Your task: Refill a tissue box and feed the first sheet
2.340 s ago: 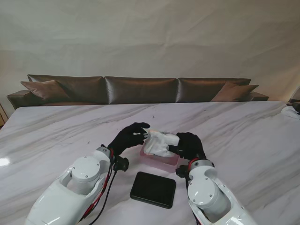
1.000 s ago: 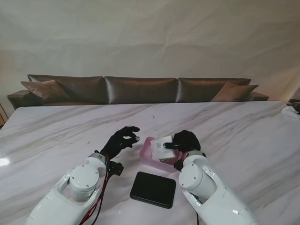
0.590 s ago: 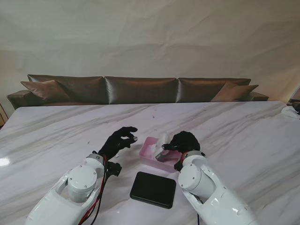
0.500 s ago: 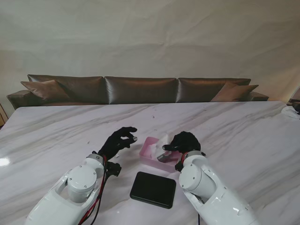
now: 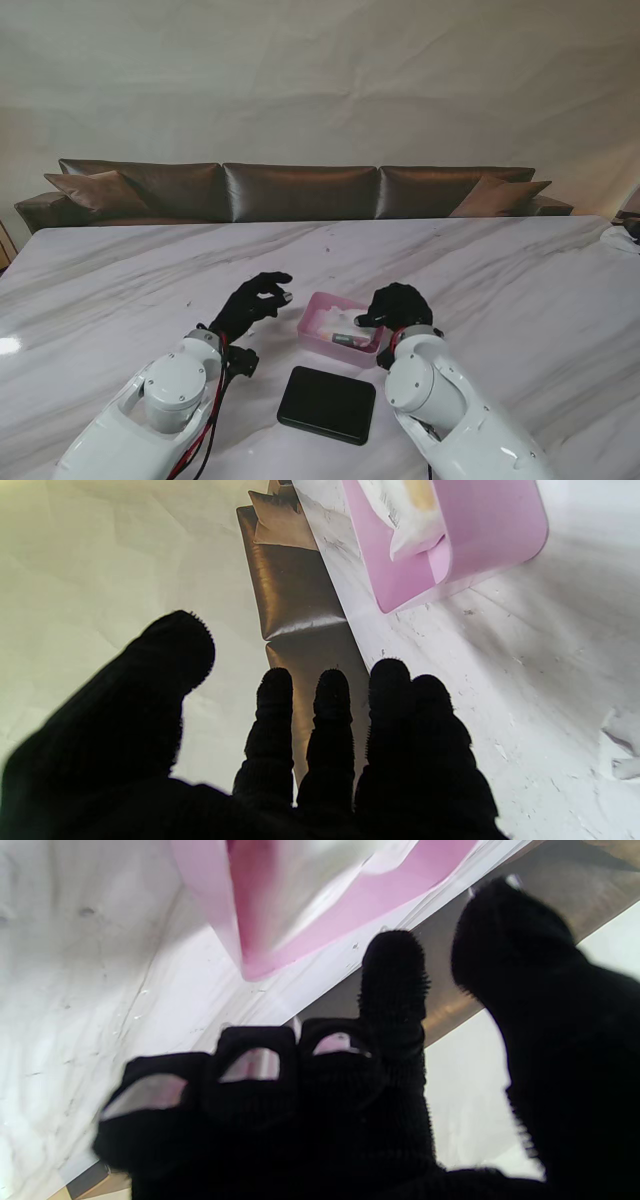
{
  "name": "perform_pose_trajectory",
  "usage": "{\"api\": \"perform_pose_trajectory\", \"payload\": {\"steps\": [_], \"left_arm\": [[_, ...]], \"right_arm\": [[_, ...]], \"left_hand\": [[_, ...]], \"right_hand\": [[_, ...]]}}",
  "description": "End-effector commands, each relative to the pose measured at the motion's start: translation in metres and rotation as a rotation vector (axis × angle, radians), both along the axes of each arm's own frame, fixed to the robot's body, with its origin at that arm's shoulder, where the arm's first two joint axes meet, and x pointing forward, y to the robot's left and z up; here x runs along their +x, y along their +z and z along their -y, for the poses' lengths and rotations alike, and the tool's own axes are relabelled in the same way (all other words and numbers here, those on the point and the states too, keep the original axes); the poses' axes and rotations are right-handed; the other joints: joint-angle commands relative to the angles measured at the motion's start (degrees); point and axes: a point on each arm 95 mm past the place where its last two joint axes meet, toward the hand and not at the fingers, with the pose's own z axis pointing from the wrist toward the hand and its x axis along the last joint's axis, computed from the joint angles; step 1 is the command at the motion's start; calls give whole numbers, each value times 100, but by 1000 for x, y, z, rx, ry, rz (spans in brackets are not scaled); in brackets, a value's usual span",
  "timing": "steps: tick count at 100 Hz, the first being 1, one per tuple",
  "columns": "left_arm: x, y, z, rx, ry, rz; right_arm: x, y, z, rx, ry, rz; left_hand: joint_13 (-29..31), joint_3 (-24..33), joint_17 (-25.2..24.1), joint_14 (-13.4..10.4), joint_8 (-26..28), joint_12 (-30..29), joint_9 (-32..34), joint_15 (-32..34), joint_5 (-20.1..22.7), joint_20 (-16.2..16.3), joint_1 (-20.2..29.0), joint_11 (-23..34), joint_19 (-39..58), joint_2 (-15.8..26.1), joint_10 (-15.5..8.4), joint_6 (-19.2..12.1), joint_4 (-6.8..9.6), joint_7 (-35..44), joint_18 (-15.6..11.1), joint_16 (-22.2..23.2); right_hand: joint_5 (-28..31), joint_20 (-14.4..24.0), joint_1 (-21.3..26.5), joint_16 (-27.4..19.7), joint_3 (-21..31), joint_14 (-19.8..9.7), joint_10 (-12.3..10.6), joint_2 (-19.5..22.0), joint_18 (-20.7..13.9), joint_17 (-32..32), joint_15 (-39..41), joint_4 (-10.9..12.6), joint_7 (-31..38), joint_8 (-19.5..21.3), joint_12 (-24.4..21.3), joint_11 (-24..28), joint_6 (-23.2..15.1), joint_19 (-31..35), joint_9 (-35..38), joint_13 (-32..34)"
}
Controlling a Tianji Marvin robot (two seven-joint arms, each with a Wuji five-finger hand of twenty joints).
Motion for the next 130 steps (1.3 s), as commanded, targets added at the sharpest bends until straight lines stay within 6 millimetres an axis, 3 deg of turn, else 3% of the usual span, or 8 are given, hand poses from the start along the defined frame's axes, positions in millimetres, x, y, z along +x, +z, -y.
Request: {"api": "perform_pose_trajectory", "payload": {"steps": [1,23,34,40,57,68,88,130], "left_arm": [[-1,-1,2,-4,-13,-6],[-2,-1,1,6,-2,8],[0,-1,-2,71,-12,62],[4,0,-5,117,-33,107],[19,3,-7,278,-153,221],[29,4,-2,370,-228,270],[47,0,9,473,-347,337],[65,-4,31,654,-475,482]], "right_arm": [[-7,-5,-5,8,22,-26],[-10,-10,-6,37,41,-42],[-16,-5,-3,40,37,-14],[-20,-2,-1,36,30,4],[-36,4,6,25,20,25],[-45,3,11,23,10,26],[-58,0,18,41,-33,23],[-62,-10,26,74,-78,0]], "left_hand": [[184,-159,-142,652,-79,-52,34,255,-37,92,-167,-2,11570,191,57,52,60,-22,-647,113],[210,-84,-370,643,-20,-36,211,211,325,111,-125,30,11376,157,66,28,105,119,-296,82],[234,695,-1632,571,47,-173,770,-954,879,-33,-36,-71,9837,35,-261,-20,333,358,667,-995],[244,1283,-2328,390,67,-334,972,-1629,1163,-181,219,-205,8917,-73,-423,-188,590,536,811,-1826],[316,2374,-3074,-192,86,-1083,1323,-2654,1513,-772,754,-692,7571,-165,-894,-675,995,813,721,-3160],[445,2849,-3446,-478,109,-1483,1574,-3046,1688,-1036,1132,-912,7022,-371,-1053,-869,945,823,625,-3655],[669,3484,-3381,-620,151,-1654,1750,-2995,1825,-1067,1641,-898,7049,-739,-1070,-940,944,917,-328,-3922],[1259,3802,-3487,-1124,263,-1707,2325,-3028,2304,-1100,2295,-886,7077,-896,-1515,-1461,589,1217,-688,-4270]], "right_hand": [[193,8,44,113,94,-274,-334,-92,-380,271,462,-127,161,-42,133,317,-6,697,310,28],[-78,-253,-176,-228,-274,26,-146,598,-149,-88,-288,221,-259,45,-166,-511,-171,207,311,19],[-334,-228,-201,-581,-343,217,-55,710,-122,-587,-1042,299,-469,185,-403,-1391,-271,-52,290,5],[-446,-196,-212,-685,-370,258,-40,763,-148,-791,-1315,341,-576,244,-451,-1744,-277,-162,278,0],[-596,-126,-125,-803,-367,323,-9,777,-144,-1051,-1744,390,-591,310,-374,-2086,-386,-321,85,-18],[-617,-110,-102,-810,-362,328,-2,784,-144,-1074,-1800,393,-559,308,-363,-2125,-395,-341,65,-14],[-612,-89,-94,-794,-366,356,27,828,-140,-1083,-1821,409,-526,302,-350,-2149,-369,-354,79,-13],[-586,-51,-111,-754,-427,367,47,886,-112,-1108,-1818,428,-511,292,-319,-2147,-339,-368,96,-11]]}}
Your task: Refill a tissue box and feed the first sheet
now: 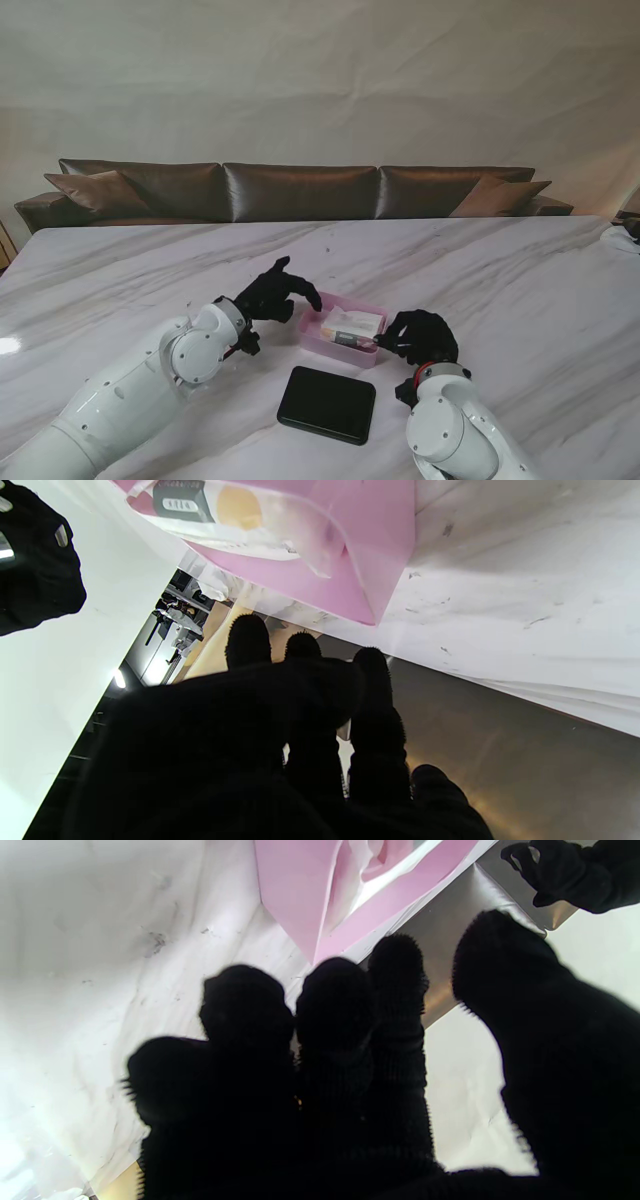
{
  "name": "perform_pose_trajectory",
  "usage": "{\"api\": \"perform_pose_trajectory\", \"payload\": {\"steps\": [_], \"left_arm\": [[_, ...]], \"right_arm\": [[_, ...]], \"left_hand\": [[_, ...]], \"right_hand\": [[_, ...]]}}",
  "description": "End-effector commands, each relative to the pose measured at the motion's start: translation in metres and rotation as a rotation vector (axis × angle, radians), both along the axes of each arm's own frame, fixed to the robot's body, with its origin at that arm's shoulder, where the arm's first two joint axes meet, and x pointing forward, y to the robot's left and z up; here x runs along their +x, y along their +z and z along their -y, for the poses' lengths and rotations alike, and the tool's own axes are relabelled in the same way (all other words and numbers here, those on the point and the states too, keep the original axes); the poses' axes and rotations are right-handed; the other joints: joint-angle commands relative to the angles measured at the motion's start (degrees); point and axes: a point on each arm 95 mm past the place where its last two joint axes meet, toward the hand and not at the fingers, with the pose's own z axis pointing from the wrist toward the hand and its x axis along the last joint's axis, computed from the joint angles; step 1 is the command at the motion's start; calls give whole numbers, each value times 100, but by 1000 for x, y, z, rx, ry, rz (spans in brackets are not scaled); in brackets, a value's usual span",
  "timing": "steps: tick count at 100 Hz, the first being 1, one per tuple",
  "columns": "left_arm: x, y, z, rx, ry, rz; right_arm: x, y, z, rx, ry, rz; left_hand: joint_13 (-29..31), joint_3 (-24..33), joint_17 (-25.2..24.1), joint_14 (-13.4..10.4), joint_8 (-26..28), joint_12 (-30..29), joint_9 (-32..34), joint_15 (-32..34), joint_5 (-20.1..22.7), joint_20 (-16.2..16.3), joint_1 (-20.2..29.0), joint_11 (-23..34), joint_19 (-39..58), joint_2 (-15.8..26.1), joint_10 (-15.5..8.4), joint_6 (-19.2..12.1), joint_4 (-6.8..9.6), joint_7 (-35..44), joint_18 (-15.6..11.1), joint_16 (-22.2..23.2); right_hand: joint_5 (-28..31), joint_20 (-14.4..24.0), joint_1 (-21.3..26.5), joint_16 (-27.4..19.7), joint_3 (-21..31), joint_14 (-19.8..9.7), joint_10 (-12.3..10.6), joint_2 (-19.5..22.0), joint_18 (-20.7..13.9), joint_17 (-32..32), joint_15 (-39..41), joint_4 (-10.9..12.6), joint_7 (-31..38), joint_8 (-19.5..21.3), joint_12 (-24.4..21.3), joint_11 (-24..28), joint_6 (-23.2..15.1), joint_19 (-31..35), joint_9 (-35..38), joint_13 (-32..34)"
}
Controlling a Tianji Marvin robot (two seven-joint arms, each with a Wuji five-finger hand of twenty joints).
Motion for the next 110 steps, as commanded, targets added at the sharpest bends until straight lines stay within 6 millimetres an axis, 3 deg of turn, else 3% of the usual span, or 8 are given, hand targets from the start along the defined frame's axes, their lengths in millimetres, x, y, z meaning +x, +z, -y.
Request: {"api": "perform_pose_trajectory", "payload": {"steps": [1,30,59,90,110], "left_arm": [[1,2,6,-7,-14,5],[9,-9,10,9,-59,-4],[17,-21,11,52,-89,-2],[17,-17,11,69,-80,50],[19,-13,7,91,-67,86]], "right_arm": [[-1,-7,0,5,4,-24],[3,-14,3,26,-6,-30],[4,-18,4,35,-9,-33],[7,-20,4,48,-9,-28],[9,-21,3,57,-7,-26]], "left_hand": [[342,401,-188,-219,114,-60,303,-34,222,-75,350,-28,7012,-198,-323,-335,-159,156,-378,-114],[805,469,-133,-188,131,-104,720,48,534,-81,488,-56,7042,-214,-334,-466,-255,265,-479,-217],[821,460,-156,-176,119,-118,735,21,553,-91,496,-88,7035,-219,-322,-452,-339,270,-479,-272],[825,302,12,-55,114,-109,745,89,544,-39,488,-71,7171,-120,-232,-408,-584,281,-364,-221],[806,332,28,-78,114,-100,720,82,517,-28,523,-59,7189,-112,-264,-428,-651,278,-340,-215]], "right_hand": [[-64,111,-36,-6,-63,148,19,17,-115,-57,-77,145,98,25,68,-57,-162,70,100,87],[-44,138,-35,21,-92,127,29,43,-113,-51,-55,162,94,30,88,-42,-131,76,116,90],[-20,156,-37,49,-105,138,33,63,-121,-30,-11,170,99,39,99,-29,-121,82,145,92],[-4,166,-37,67,-105,127,26,64,-141,-14,27,169,107,40,103,-22,-119,85,172,94],[2,171,-40,72,-108,128,22,80,-142,-6,42,174,111,38,104,-20,-111,88,186,93]]}}
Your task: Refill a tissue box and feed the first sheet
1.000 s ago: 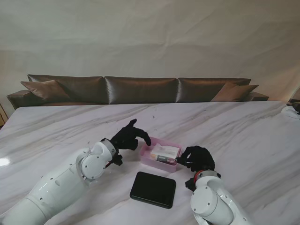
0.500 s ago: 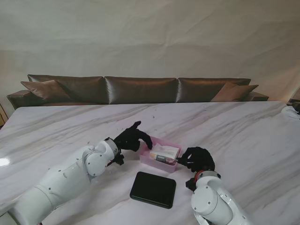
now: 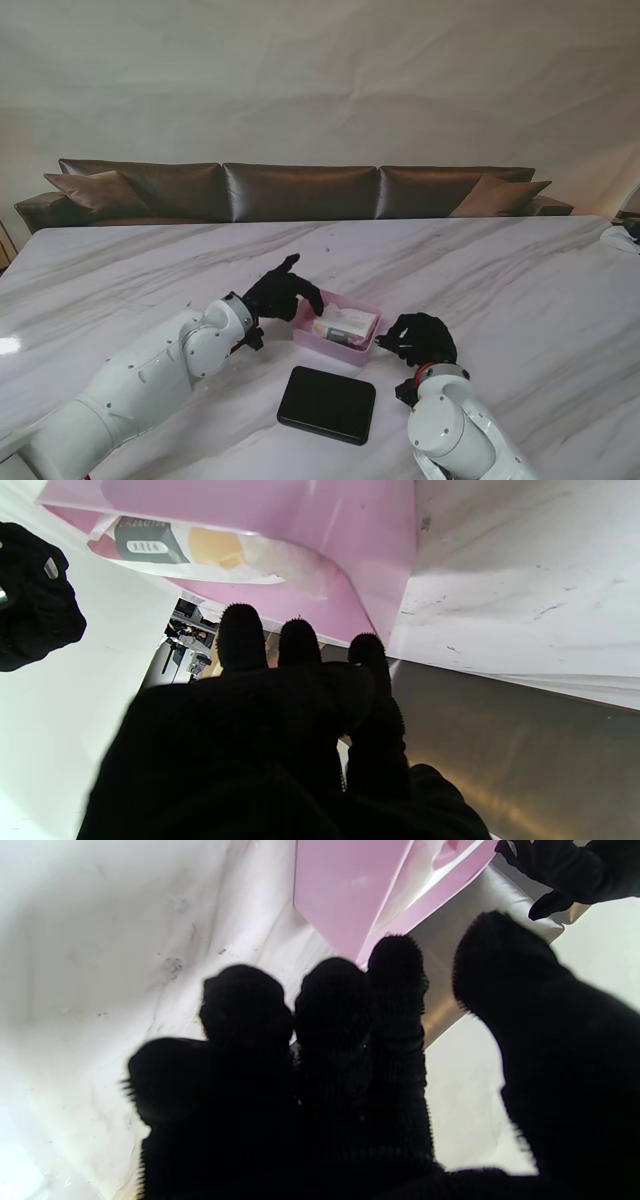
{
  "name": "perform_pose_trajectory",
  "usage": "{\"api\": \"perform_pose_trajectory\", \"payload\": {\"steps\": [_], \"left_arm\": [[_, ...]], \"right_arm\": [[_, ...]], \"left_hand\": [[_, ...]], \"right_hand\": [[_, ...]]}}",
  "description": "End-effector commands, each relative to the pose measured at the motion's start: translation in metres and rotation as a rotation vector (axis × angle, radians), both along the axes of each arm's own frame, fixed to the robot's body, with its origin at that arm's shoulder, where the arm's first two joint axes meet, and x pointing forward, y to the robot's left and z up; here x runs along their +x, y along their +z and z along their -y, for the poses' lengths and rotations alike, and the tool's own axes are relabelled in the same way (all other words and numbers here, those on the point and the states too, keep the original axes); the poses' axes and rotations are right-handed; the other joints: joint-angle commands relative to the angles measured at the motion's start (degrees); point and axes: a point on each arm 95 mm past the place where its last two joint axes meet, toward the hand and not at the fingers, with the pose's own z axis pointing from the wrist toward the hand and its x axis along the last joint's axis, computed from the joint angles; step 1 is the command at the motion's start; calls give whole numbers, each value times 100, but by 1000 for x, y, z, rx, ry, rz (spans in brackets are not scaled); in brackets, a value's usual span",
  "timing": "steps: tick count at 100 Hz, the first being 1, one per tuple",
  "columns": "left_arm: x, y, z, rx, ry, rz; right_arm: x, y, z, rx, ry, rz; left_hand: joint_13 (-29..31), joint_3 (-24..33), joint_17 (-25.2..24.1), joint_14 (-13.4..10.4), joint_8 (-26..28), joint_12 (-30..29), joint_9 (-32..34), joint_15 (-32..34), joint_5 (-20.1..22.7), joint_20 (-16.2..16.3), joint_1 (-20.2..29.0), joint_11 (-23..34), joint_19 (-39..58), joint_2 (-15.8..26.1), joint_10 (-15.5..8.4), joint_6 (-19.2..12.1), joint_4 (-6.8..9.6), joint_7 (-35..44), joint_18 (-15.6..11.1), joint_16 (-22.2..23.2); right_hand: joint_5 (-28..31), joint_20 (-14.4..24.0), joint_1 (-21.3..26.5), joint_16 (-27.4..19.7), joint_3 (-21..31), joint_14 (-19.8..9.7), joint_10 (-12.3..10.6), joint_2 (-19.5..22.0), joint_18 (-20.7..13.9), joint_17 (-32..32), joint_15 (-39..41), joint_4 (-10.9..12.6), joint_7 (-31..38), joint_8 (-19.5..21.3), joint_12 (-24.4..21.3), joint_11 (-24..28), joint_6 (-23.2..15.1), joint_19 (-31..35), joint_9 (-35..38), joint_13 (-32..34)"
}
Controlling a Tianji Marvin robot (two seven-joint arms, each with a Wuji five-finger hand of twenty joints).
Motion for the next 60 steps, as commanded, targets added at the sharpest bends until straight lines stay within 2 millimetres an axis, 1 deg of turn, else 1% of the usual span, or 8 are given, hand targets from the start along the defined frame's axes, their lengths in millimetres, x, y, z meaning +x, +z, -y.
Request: {"api": "perform_pose_trajectory", "payload": {"steps": [1,20,27,28,31,36,42,60], "left_arm": [[0,3,-1,6,-1,6],[2,1,-5,54,-9,4],[1,1,-6,74,-15,12],[1,1,-6,75,-15,14],[0,1,-6,81,-13,21],[-2,2,-6,90,-9,34],[-3,4,-7,107,-8,41],[-4,7,-12,157,-15,46]], "right_arm": [[0,-2,-3,10,10,-8],[0,-3,-3,18,8,-8],[0,-3,-3,21,7,-7],[-1,-3,-3,21,7,-7],[-1,-3,-3,21,7,-7],[-1,-4,-3,22,7,-8],[-1,-4,-3,24,7,-9],[0,-5,-3,36,7,-6]], "left_hand": [[154,202,8,-38,50,-37,60,50,111,-3,256,-17,7189,-113,-197,-234,-195,74,-176,-34],[138,193,59,-24,47,-39,36,42,86,10,321,-26,7216,-60,-184,-214,-233,63,-129,-34],[148,177,321,-1,49,-35,42,62,87,105,346,-16,7437,-43,-174,-215,-253,68,25,-24],[149,180,388,8,49,-35,47,76,86,76,371,-16,7549,-79,-174,-217,-334,67,90,-16],[172,221,604,27,49,-35,53,93,82,-281,512,-16,8065,-398,-173,-228,-668,64,444,-7],[202,205,751,40,50,-41,67,111,78,-436,659,-24,8512,-666,-185,-238,-871,64,680,1],[211,185,815,32,45,-43,63,107,62,-578,723,-31,8837,-794,-194,-256,-943,48,771,4],[244,154,822,44,50,-42,101,127,87,-578,781,-22,8966,-849,-182,-273,-966,63,833,16]], "right_hand": [[3,103,-43,68,-41,117,-7,26,-142,18,54,110,108,37,104,-15,-106,92,188,96],[9,107,-45,72,-44,122,-1,34,-145,25,69,114,109,39,105,-13,-110,94,198,97],[15,109,-42,75,-45,119,-2,35,-149,33,78,117,112,40,106,-12,-98,97,203,99],[15,109,-46,75,-47,120,0,38,-150,35,79,117,111,40,106,-11,-98,98,206,98],[18,109,-50,76,-43,115,-4,55,-153,38,82,120,112,40,106,-9,-98,98,212,97],[25,109,-48,78,-47,109,-9,49,-157,45,89,123,114,42,106,-8,-89,100,224,99],[43,110,-50,81,-50,107,-9,44,-162,58,98,124,115,38,106,-6,-82,103,235,100],[54,109,-56,80,-55,111,-12,67,-151,61,106,133,110,24,104,-8,-71,102,243,96]]}}
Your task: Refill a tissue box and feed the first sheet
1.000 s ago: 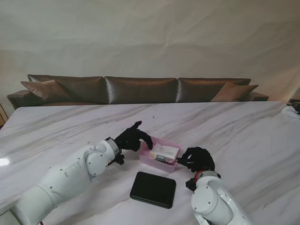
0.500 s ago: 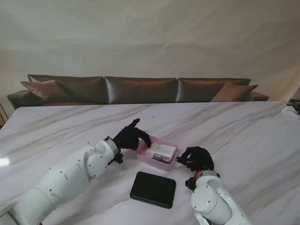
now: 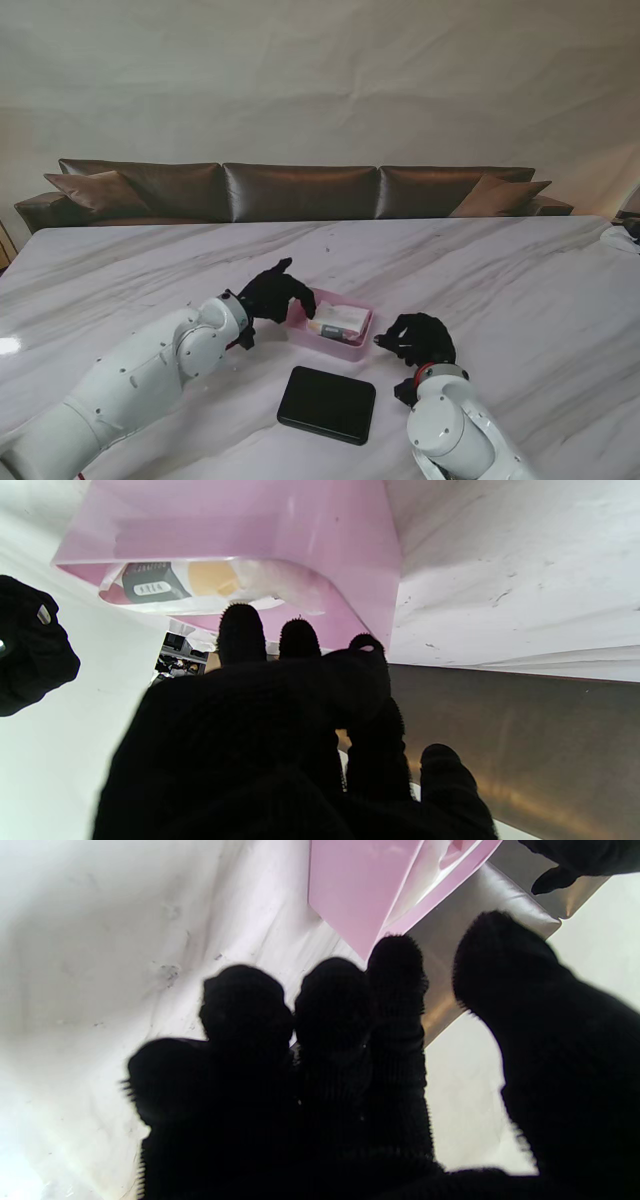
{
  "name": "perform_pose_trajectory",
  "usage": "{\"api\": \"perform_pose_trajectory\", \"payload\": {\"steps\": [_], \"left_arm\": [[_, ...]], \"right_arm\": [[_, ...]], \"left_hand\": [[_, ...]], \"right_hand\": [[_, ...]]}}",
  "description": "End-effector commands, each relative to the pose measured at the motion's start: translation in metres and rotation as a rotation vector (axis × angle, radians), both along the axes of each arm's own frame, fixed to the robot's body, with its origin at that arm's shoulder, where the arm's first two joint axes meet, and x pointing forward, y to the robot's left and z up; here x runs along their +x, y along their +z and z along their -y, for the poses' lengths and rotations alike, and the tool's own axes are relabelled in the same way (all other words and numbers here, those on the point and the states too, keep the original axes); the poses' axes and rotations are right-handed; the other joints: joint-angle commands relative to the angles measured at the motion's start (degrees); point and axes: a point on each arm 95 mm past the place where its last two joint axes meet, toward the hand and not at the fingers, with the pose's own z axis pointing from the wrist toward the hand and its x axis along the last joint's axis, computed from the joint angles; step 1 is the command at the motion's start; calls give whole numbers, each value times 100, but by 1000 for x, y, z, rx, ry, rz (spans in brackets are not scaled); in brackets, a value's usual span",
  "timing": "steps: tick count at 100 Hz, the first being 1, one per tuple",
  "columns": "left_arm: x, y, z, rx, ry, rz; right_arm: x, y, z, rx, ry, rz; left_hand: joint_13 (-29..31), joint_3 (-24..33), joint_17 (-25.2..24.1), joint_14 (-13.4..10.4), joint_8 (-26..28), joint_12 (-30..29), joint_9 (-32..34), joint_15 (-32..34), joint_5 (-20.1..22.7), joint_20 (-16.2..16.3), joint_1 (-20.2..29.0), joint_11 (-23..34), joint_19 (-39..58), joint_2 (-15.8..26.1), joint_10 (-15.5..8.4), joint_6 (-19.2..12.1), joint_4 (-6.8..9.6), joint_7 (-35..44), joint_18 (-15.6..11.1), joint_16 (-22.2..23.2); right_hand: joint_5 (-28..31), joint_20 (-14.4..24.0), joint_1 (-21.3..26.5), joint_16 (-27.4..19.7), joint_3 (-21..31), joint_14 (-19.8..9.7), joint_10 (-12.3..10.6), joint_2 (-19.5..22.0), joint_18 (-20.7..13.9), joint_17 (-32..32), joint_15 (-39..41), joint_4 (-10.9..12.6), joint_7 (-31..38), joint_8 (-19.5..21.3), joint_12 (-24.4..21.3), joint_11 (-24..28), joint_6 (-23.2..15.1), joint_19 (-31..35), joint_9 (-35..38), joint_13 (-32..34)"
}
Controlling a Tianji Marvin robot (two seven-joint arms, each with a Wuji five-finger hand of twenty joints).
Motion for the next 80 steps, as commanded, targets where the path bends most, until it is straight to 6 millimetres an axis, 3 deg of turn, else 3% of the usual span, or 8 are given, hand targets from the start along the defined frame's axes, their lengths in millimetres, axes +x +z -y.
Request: {"api": "perform_pose_trajectory", "payload": {"steps": [1,9,15,24,34,44,62,80], "left_arm": [[-1,0,-5,25,-4,2],[-2,3,-6,44,-4,14],[-3,4,-7,57,-5,18],[-3,4,-9,76,-9,20],[-2,3,-11,102,-12,29],[-1,2,-13,114,-13,33],[0,4,-13,108,-13,43],[0,12,-13,139,-20,58]], "right_arm": [[-1,-2,-3,10,11,-9],[-1,-3,-4,14,10,-9],[-1,-4,-4,19,10,-10],[0,-4,-5,26,9,-10],[0,-4,-5,32,9,-6],[-1,-3,-5,36,9,-3],[-1,-4,-5,43,8,-5],[0,-4,-5,47,8,-4]], "left_hand": [[247,155,6,76,51,-42,101,78,87,-89,370,-23,8966,-267,-184,-276,-194,63,130,57],[238,174,-52,40,49,-47,97,59,74,-118,323,-33,8920,-211,-213,-288,-168,56,118,53],[216,193,-172,11,46,-52,73,8,42,-50,72,-47,8678,7,-226,-309,-10,41,52,48],[199,-15,-294,-27,50,-57,40,-49,-5,641,-478,-61,8161,434,-257,-339,212,26,-116,57],[193,-49,-577,-71,57,-58,38,-87,-25,662,-621,-64,7842,397,-289,-367,162,32,-7,52],[189,27,-746,-99,63,-59,34,-116,-23,627,-575,-65,7615,362,-305,-382,186,42,-167,52],[117,314,-840,-143,73,-52,-49,-182,-80,563,-231,-64,7343,344,-341,-382,428,45,-550,36],[110,293,-721,-141,80,-51,-78,-175,-120,584,-226,-63,7383,348,-346,-391,551,46,-662,30]], "right_hand": [[54,107,-54,76,-52,112,-15,56,-151,58,107,130,104,24,104,-7,-71,103,245,97],[58,106,-50,76,-50,105,-20,60,-154,59,112,133,107,25,104,-7,-68,102,248,99],[58,106,-47,77,-49,104,-12,54,-157,59,115,133,107,24,105,-6,-69,102,253,98],[66,106,-48,75,-47,108,-15,65,-162,63,118,134,115,27,105,-4,-59,103,260,97],[71,105,-52,75,-48,101,-17,70,-167,65,121,134,120,28,105,-2,-70,103,265,98],[76,105,-54,74,-49,101,-18,83,-169,65,126,139,124,28,105,-1,-55,104,273,98],[76,104,-54,75,-56,98,-14,89,-169,65,136,146,126,32,105,-1,-54,104,279,99],[75,103,-45,72,-53,102,-11,95,-171,64,136,154,120,26,104,-2,-53,104,280,96]]}}
